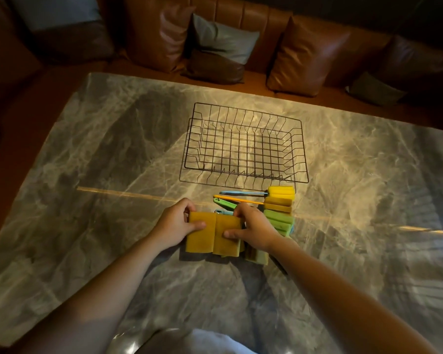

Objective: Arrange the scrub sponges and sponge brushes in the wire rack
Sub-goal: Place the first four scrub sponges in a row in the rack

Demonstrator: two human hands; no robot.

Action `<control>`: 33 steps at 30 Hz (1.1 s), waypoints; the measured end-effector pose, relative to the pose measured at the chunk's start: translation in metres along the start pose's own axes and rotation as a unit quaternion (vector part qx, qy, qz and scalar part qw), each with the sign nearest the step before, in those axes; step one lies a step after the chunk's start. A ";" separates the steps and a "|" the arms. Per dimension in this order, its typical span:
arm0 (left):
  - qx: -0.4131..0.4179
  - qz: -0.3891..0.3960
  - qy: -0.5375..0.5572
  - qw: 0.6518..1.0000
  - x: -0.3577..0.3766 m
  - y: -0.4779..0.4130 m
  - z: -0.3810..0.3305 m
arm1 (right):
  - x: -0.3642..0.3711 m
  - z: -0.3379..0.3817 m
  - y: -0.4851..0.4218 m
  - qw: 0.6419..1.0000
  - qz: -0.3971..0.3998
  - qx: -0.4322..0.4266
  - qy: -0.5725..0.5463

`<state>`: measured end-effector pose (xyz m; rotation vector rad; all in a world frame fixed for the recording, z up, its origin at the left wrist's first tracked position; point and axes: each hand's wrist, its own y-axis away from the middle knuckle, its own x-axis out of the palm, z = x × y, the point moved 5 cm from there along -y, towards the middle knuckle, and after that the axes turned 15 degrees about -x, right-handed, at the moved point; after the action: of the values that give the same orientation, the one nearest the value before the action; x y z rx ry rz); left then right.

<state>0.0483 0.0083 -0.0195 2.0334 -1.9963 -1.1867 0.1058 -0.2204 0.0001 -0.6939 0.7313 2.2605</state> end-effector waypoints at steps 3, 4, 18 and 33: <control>0.000 0.018 0.041 0.999 -0.010 0.003 -0.009 | -0.011 0.005 0.006 0.995 -0.030 -0.009 -0.090; 0.006 0.022 0.055 0.998 -0.015 0.004 -0.014 | -0.017 0.007 0.007 0.993 -0.046 -0.019 -0.109; 0.094 -0.033 -0.001 0.995 0.004 0.015 -0.029 | -0.020 0.007 0.007 0.983 -0.131 -0.117 0.061; 0.063 -0.077 0.011 0.995 0.029 0.022 -0.001 | 0.020 -0.023 0.028 0.986 -0.150 -0.075 -0.016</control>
<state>0.0266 -0.0215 -0.0207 2.2860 -1.9838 -1.0818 0.0789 -0.2447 -0.0200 -0.7796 0.4111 2.0579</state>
